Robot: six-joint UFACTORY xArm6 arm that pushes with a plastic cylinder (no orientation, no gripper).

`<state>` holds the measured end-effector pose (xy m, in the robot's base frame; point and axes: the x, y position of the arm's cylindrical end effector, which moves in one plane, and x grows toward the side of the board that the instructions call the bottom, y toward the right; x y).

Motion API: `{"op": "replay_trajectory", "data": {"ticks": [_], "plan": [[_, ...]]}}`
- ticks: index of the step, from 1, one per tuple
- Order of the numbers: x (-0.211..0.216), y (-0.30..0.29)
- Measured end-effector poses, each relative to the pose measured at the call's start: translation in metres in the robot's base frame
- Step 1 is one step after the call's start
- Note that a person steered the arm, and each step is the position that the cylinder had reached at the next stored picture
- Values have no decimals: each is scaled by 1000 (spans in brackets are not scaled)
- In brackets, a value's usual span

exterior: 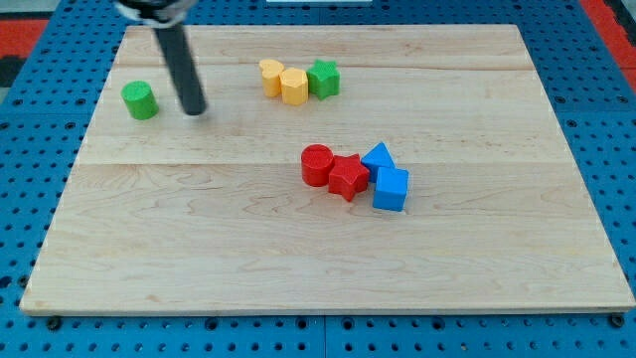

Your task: Nudge the green star up a bit

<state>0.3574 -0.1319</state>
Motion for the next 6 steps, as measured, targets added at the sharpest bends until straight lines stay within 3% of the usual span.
{"op": "replay_trajectory", "data": {"ticks": [2,6], "plan": [[5,104],[-85,207]]}}
